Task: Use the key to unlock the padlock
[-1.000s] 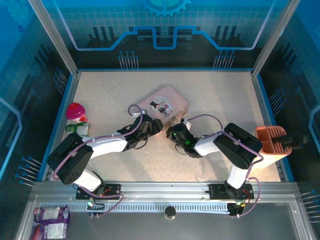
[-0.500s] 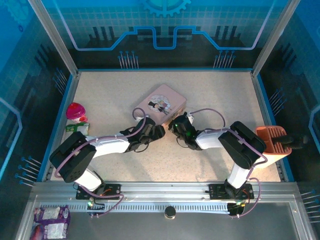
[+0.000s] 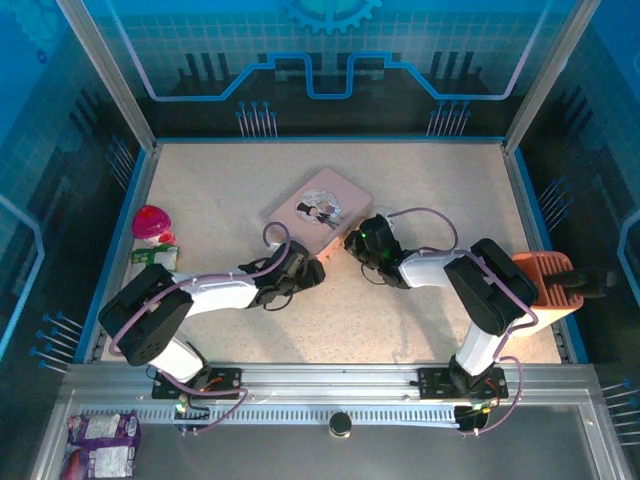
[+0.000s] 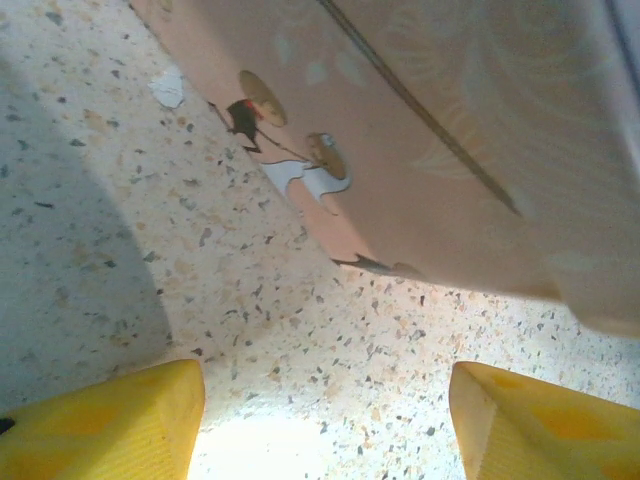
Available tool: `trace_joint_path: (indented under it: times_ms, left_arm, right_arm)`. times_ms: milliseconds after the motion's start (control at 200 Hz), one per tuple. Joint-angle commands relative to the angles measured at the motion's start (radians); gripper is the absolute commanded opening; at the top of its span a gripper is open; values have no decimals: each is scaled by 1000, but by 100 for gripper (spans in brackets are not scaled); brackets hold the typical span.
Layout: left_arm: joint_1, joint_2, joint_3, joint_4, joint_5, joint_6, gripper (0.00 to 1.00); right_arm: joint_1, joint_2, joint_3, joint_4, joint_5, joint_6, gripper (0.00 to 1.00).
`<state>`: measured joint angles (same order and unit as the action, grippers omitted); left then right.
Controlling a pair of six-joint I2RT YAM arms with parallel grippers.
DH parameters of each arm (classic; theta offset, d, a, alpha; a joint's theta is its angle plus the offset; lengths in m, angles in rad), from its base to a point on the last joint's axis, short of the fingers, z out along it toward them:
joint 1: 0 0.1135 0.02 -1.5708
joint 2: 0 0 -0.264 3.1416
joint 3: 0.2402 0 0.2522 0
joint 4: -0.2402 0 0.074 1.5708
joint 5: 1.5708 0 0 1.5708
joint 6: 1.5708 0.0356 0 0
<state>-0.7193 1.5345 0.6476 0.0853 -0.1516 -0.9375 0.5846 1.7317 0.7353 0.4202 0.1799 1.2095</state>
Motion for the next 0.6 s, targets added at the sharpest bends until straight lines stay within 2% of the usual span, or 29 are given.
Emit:
trace_joint_path:
  times_ms: [0,250,465,595]
  left_arm:
    - [-2,-57,-17,-12,-28,33,67]
    - [-1,-151,16,-112,-103,88,69]
    - [1,-153,46,-121,-98,98,69]
    - [1,-219,23,-131,-116,132,70]
  right_arm:
    - [-37,3,21,-26,-42,-55,0]
    - [-27,-39,40,-182,-4,-205,0]
    - [-25,-42,59,-156,-10,-249,0]
    - [-17,-108,66,-210,7,-346,0]
